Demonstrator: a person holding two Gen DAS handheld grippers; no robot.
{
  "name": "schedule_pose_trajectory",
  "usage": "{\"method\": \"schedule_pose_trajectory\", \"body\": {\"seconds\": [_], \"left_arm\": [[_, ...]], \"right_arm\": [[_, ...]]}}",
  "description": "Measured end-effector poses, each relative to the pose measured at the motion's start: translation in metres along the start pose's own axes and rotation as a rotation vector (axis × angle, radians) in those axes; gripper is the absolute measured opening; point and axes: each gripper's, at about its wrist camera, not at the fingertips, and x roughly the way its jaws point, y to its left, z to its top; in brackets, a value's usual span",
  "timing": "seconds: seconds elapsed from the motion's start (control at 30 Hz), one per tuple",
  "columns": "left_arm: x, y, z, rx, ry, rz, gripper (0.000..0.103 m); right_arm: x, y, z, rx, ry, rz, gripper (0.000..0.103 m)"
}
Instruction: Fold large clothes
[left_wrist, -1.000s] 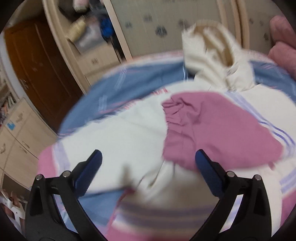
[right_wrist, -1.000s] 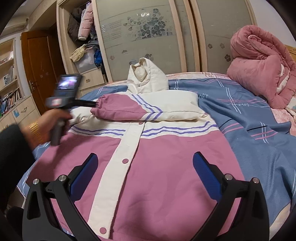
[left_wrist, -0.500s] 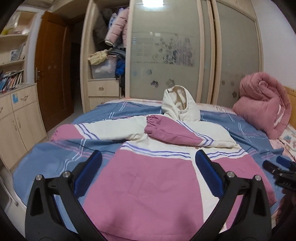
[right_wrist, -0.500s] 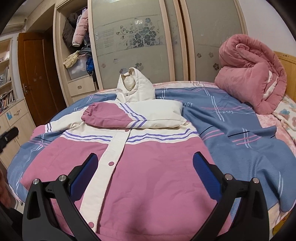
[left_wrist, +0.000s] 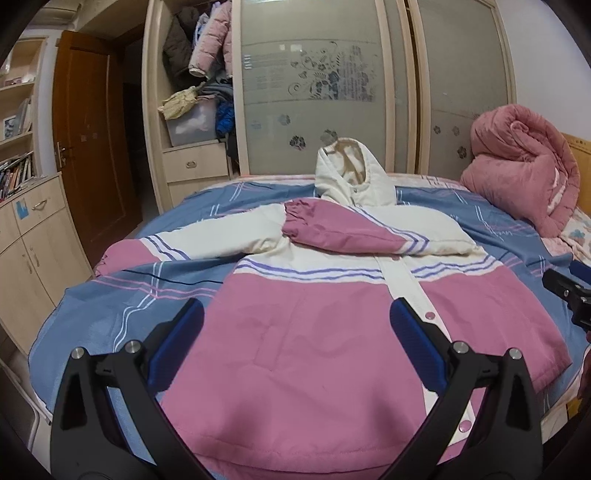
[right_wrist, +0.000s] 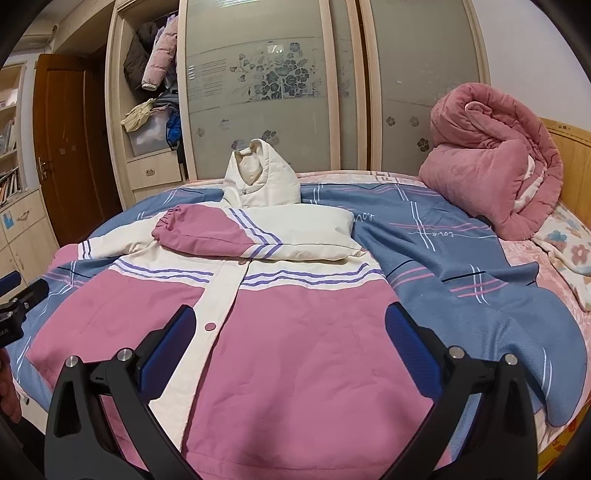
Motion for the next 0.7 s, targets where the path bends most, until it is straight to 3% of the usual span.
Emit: {"method": "schedule_pose_trajectory", "body": {"seconds": [0.7], "left_arm": [[0.0052, -0.003, -0.0005, 0.002, 0.022, -0.004, 0.101]], "right_arm": [[0.0006, 0.0005, -0.0001, -0.003, 0.002, 0.001, 0.102]]}}
